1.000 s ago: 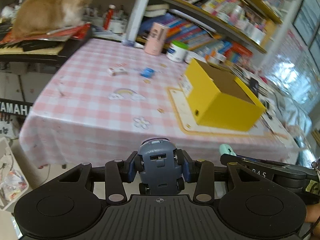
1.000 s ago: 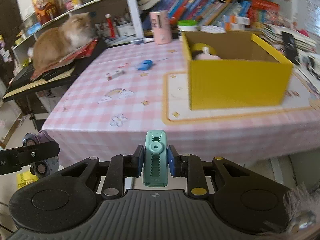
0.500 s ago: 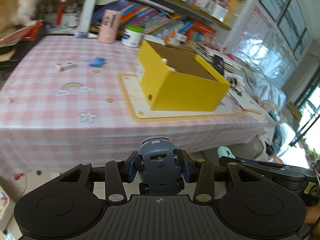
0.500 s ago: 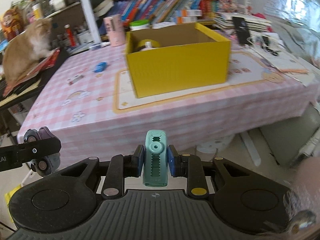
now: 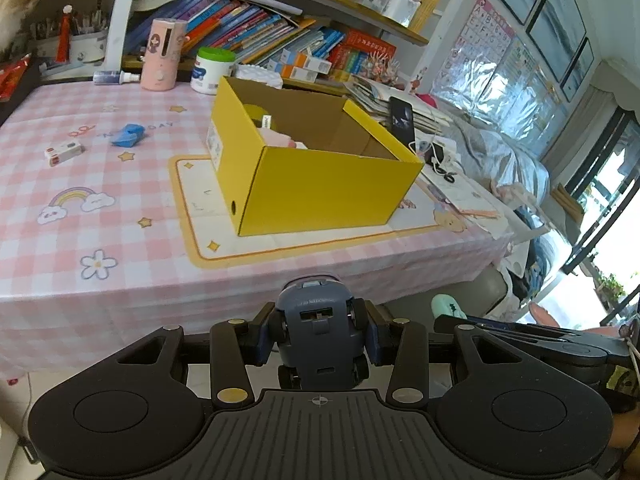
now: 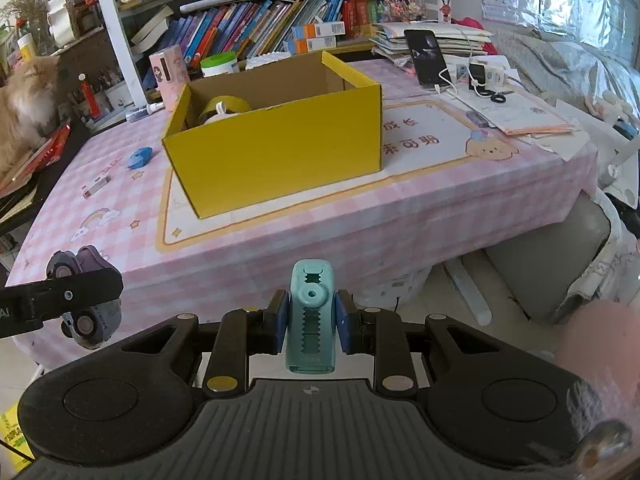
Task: Organize objects
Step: 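Lift the toy car and green stapler and carry both toward the yellow box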
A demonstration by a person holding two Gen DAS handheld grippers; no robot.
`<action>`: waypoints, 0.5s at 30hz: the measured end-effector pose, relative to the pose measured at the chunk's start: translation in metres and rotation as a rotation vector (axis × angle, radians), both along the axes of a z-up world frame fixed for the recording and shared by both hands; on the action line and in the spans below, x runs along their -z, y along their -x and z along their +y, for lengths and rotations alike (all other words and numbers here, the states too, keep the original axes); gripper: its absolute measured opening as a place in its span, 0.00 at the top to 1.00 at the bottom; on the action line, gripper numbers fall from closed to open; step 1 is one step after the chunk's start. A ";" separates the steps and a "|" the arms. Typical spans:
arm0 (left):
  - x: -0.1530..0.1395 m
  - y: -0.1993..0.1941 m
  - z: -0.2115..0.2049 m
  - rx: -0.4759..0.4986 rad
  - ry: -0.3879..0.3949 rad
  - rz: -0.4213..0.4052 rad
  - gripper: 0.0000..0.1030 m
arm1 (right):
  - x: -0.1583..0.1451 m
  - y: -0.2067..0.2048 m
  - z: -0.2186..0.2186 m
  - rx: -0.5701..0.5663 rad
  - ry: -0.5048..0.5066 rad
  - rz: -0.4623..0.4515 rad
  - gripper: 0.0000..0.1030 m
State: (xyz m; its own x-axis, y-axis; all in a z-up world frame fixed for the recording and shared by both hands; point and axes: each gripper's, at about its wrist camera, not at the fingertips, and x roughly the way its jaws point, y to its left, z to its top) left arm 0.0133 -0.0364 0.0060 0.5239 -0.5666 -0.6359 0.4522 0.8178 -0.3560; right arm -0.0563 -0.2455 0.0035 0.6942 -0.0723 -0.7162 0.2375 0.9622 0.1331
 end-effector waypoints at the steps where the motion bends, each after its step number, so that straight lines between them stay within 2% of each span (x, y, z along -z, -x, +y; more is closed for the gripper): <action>1: 0.000 -0.001 -0.003 -0.002 0.000 0.000 0.60 | 0.000 -0.003 -0.004 -0.002 0.000 0.002 0.77; 11: -0.008 -0.023 -0.039 -0.053 0.013 -0.042 0.60 | -0.002 -0.040 -0.039 -0.076 0.012 0.000 0.77; 15: -0.020 -0.043 -0.057 -0.082 0.022 -0.077 0.60 | -0.012 -0.060 -0.057 -0.121 0.023 -0.049 0.77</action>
State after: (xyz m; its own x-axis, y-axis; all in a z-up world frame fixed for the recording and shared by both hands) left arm 0.0567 -0.0932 0.0258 0.6158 -0.5335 -0.5799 0.4107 0.8454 -0.3416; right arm 0.0038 -0.3029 0.0159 0.7329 -0.0015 -0.6803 0.1130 0.9864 0.1195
